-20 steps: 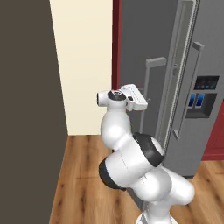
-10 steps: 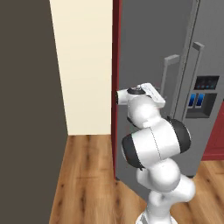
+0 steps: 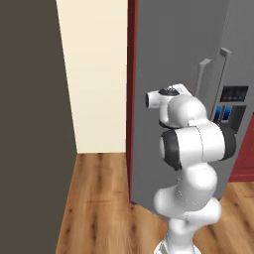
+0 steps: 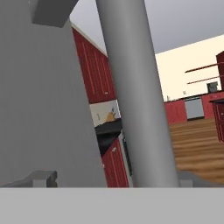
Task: Place the eggplant in the correct fridge rack based on whether it is a fruit or vegetable. Finally, close the fridge door.
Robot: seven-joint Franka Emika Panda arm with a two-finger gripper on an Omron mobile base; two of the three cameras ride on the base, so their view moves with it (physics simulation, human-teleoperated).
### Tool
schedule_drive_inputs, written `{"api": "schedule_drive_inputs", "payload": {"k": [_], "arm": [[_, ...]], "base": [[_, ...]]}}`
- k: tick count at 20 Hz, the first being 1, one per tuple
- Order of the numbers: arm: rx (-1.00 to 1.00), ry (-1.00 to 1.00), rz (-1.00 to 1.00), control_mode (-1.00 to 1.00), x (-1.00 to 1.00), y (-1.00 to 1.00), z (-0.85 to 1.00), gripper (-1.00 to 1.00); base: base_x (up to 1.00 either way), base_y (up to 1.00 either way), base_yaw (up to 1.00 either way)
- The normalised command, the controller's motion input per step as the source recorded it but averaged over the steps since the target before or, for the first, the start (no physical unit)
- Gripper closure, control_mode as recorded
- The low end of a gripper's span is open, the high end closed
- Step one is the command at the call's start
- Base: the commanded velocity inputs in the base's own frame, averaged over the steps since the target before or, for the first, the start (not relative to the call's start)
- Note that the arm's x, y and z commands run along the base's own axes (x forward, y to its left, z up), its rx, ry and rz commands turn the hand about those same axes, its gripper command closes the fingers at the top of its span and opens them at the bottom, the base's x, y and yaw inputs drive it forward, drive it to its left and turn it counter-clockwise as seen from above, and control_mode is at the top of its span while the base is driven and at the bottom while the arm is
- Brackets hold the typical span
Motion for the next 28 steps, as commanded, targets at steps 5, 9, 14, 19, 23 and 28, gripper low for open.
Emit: {"api": "schedule_drive_inputs", "payload": {"k": [5, 9, 14, 19, 23, 28], "arm": [[0.0, -0.01, 0.0, -1.0, 0.68, -0.5, 0.18, -1.0], [0.0, -0.03, 0.0, -1.0, 0.65, -0.51, 0.19, -1.0], [0.0, -0.03, 0.0, -1.0, 0.7, -0.47, 0.26, -1.0], [0.0, -0.04, 0.0, -1.0, 0.52, -0.36, 0.33, -1.0], [0.0, -0.01, 0.0, -1.0, 0.57, -0.32, 0.17, -1.0], [0.0, 0.0, 0.0, -1.0, 0.68, -0.26, 0.0, -1.0]], "base": [[0.0, 0.0, 0.0], [0.0, 0.0, 0.0], [0.0, 0.0, 0.0], [0.0, 0.0, 0.0], [0.0, 0.0, 0.0], [0.0, 0.0, 0.0]]}}
